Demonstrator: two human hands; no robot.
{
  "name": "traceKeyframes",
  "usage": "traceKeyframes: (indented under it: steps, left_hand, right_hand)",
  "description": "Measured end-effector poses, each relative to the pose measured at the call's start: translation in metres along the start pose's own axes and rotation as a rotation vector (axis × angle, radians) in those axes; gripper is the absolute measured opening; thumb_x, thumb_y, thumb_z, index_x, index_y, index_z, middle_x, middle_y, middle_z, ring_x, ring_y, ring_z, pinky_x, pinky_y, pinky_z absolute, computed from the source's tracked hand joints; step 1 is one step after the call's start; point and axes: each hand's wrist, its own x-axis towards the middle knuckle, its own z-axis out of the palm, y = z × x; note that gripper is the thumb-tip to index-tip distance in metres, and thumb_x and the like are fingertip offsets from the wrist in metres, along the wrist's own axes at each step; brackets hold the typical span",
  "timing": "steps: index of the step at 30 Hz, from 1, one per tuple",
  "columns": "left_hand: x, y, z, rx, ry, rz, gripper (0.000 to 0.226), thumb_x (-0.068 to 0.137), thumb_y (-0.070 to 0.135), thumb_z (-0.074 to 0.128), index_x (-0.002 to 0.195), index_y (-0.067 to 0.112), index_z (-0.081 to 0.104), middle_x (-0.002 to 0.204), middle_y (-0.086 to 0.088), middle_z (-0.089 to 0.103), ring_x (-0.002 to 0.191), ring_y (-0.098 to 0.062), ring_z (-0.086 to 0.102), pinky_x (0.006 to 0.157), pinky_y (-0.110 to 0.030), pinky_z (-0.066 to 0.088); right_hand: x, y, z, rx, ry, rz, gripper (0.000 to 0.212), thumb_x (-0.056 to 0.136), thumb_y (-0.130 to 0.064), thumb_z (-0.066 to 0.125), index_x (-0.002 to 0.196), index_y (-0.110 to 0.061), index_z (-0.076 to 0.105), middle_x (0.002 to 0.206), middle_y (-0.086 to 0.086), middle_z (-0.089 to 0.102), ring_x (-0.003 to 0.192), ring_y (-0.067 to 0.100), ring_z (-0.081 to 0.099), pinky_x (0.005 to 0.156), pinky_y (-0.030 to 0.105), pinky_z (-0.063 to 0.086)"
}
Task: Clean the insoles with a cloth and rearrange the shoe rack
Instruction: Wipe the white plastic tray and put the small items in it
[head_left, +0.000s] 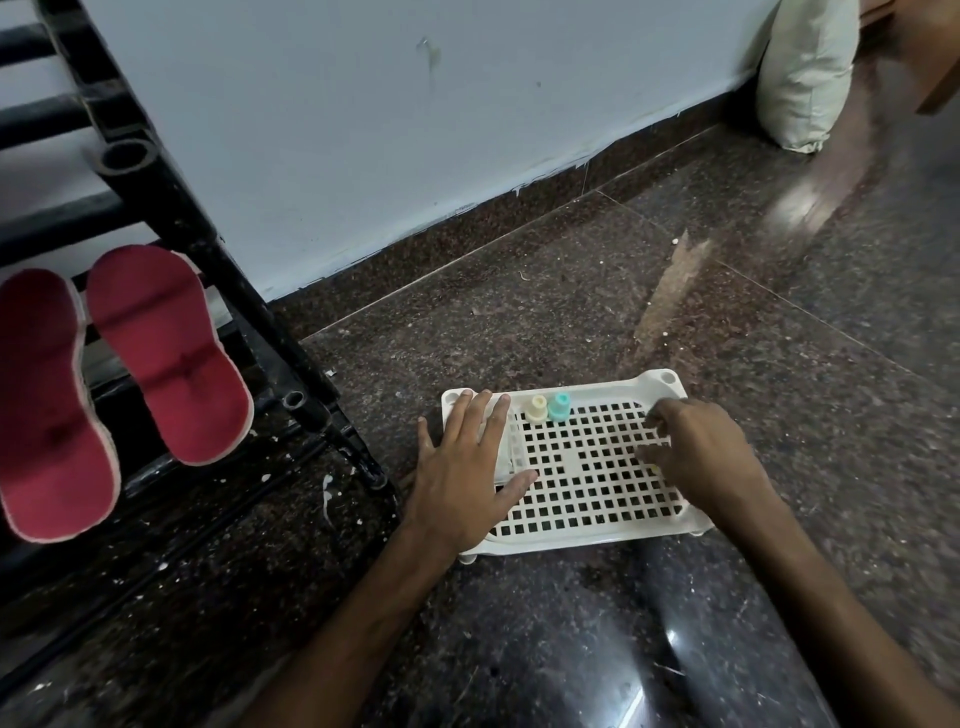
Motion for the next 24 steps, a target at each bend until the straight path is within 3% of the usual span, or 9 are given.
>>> traceKeyframes:
  steps: [3, 9, 14, 19, 24]
  left_hand:
    - [0.0, 0.0, 0.001, -0.001, -0.003, -0.004, 0.084, 0.093, 0.068, 0.034, 0.157, 0.027, 0.001, 0.165, 0.006, 0.0, 0.151, -0.013, -0.008, 0.118, -0.062, 0.009]
    - [-0.001, 0.001, 0.0, 0.009, -0.002, -0.005, 0.084, 0.093, 0.068, 0.035, 0.157, 0.027, 0.001, 0.165, 0.006, 0.0, 0.151, -0.013, -0.007, 0.118, -0.062, 0.01]
    - [0.0, 0.001, 0.002, 0.018, 0.01, 0.0, 0.083, 0.092, 0.068, 0.032, 0.158, 0.026, 0.002, 0.165, 0.004, 0.002, 0.151, -0.015, -0.006, 0.118, -0.061, 0.011]
    - [-0.001, 0.002, 0.001, 0.016, 0.006, -0.009, 0.083, 0.093, 0.068, 0.033, 0.157, 0.027, 0.0, 0.165, 0.005, 0.0, 0.151, -0.013, -0.007, 0.118, -0.061, 0.01]
    - [-0.001, 0.002, 0.0, 0.022, 0.004, -0.01, 0.083, 0.093, 0.067, 0.034, 0.157, 0.027, 0.0, 0.165, 0.005, -0.001, 0.151, -0.013, -0.008, 0.118, -0.06, 0.008]
  right_hand:
    - [-0.01, 0.006, 0.0, -0.104, -0.098, 0.022, 0.044, 0.078, -0.027, 0.078, 0.115, -0.013, 0.06, 0.114, 0.004, 0.066, 0.104, 0.025, 0.055, 0.086, 0.041, 0.053]
    - [-0.017, -0.009, 0.002, -0.347, -0.064, 0.0, 0.026, 0.09, -0.023, 0.063, 0.114, -0.016, 0.056, 0.112, 0.002, 0.064, 0.109, 0.021, 0.052, 0.079, 0.034, 0.05]
    - [-0.001, -0.034, -0.007, 0.195, 0.031, -0.104, 0.044, 0.081, -0.027, 0.076, 0.112, -0.011, 0.049, 0.109, 0.007, 0.059, 0.092, 0.023, 0.055, 0.076, 0.033, 0.042]
    - [0.003, -0.058, -0.001, 0.235, 0.046, -0.248, 0.039, 0.076, -0.029, 0.079, 0.098, -0.014, 0.05, 0.097, -0.002, 0.053, 0.081, 0.017, 0.053, 0.067, 0.03, 0.041]
    - [-0.001, -0.055, 0.025, 0.313, 0.056, -0.296, 0.018, 0.078, -0.007, 0.076, 0.094, -0.012, 0.069, 0.096, 0.002, 0.06, 0.081, 0.02, 0.062, 0.073, 0.03, 0.05]
